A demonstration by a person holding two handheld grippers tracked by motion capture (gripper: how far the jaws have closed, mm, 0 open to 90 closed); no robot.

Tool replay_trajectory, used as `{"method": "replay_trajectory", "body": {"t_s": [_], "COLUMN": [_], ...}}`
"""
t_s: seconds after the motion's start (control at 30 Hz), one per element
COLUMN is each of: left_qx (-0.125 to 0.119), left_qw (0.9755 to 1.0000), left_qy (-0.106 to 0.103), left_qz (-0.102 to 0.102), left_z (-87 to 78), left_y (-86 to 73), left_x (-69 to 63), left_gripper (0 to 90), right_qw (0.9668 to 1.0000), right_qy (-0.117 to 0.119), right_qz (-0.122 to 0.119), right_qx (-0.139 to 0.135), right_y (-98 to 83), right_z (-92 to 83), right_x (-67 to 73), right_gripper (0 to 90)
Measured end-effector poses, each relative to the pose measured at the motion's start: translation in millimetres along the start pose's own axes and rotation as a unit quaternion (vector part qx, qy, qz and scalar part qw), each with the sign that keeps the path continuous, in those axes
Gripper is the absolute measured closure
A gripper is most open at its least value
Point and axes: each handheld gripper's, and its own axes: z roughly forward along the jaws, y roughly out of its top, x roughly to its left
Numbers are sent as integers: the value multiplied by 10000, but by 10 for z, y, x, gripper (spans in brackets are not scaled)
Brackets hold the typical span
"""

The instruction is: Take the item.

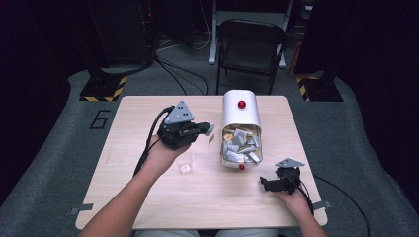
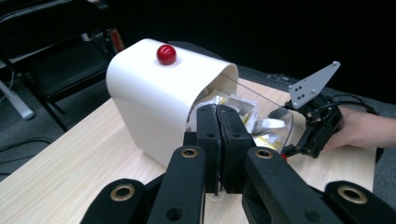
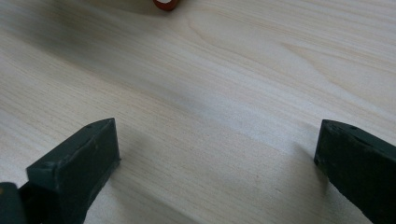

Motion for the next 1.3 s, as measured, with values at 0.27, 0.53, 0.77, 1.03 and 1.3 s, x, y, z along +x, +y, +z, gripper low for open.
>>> {"method": "replay_trajectory", "body": {"t_s": [0.27,0.53,0.77,1.03,1.3], "left_qx": [-18,20,72,143,187], "left_qw": [9999,9999,9996,9988,9980], "left_qy": [62,98,151,222,286], "left_qz": [-117,-121,-238,-416,-535], "left_z": [-30,-59,-86,-105,-133], "left_y": [-62,-126,-242,-394,-492], "left_x": [34,58,125,192,248], "left_gripper": [883,883,882,882,882], "right_qw": [10000,10000,10000,10000,10000], "right_qy": [0,-3,-1,-1,-2], "right_qz": [2,1,1,1,3], "right_qx": [2,-1,0,2,-1], "right_y": [0,0,0,0,0], "right_z": [0,0,0,0,0], "right_x": [0,0,0,0,1], "right_gripper": [0,0,0,0,0]}}
